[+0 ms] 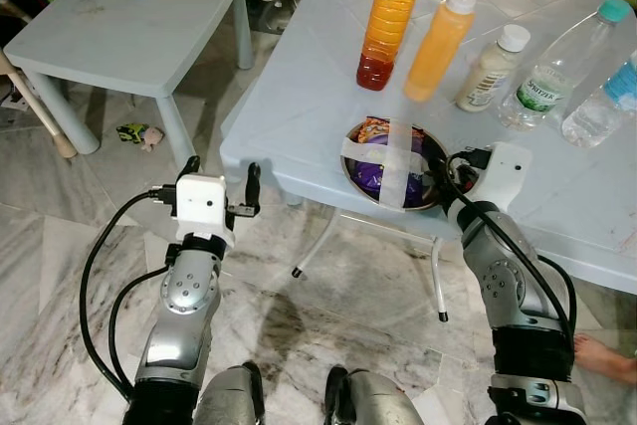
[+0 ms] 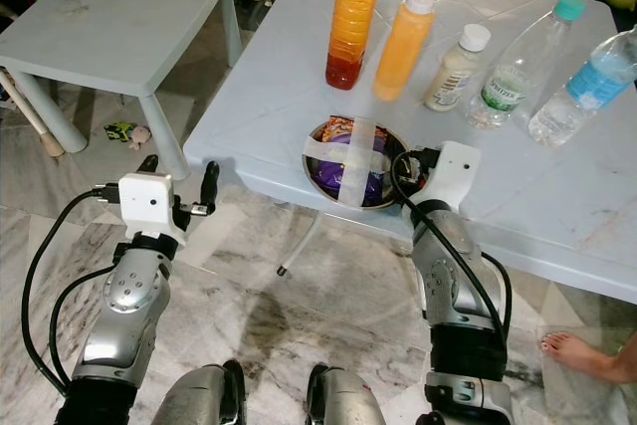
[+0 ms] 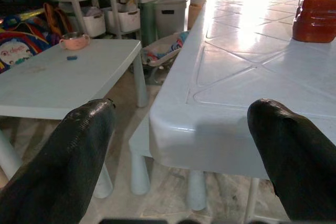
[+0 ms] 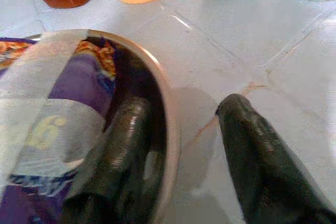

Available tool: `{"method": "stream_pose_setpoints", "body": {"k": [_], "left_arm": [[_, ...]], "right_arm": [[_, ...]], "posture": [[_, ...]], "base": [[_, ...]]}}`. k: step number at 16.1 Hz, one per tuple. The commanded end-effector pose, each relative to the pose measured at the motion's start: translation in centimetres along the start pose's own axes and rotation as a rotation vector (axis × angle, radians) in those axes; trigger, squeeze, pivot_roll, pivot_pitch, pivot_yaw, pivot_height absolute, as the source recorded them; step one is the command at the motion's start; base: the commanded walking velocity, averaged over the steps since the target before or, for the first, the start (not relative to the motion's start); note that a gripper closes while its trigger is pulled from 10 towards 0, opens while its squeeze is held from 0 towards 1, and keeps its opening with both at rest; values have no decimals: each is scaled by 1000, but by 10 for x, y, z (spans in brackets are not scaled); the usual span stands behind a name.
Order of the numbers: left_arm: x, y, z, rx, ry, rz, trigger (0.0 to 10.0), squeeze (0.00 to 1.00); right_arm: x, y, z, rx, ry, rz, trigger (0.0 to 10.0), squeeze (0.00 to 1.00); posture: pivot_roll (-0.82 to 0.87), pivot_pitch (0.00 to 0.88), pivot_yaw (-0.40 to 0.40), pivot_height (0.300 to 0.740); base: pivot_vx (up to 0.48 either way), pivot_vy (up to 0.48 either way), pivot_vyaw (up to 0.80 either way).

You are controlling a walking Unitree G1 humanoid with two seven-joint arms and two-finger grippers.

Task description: Restocking fridge

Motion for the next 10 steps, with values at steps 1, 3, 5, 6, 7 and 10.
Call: {"method": "stream_pose_setpoints", "body": {"k": [1,3,5,6,7,10], "left_arm": [[-1,3,0,-5,-5,6,10000,0],[-1,3,0,-5,-3,6,10000,0],[-1,3,0,-4,-3,7,10000,0],[-1,3,0,-4,-4,7,10000,0],[-1,3,-1,-4,-5,8,10000,0],[-1,3,-1,-3,-5,7,10000,0]], "right_arm": [[-6,5,-1,-22,-25,-19,10000,1000],[-8,9,2,-30,-35,-28,10000,0],[-8,13,4,-40,-43,-41,10000,0],[-8,14,5,-41,-43,-43,10000,0],[-8,15,6,-44,-46,-49,10000,0],[-8,18,9,-55,-49,-65,10000,0]], "posture": [[10,149,-77,740],[13,151,-78,740],[16,153,-79,740],[17,154,-79,740],[17,155,-79,740],[19,158,-78,740]], "base": [[0,0,0],[0,0,0],[0,0,0],[0,0,0],[0,0,0],[0,0,0]]}}
Point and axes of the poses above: a point about 5 cm out from each wrist's last joint towards the gripper, its own z axis pointing out of the wrist towards the gripper, its own x axis along the axis of the wrist's last joint, y = z × x, the point moved 4 cm from there along z, pointing out of the wrist towards the gripper, and after that the axes turned 5 degrees about z, right-handed, at the moved point
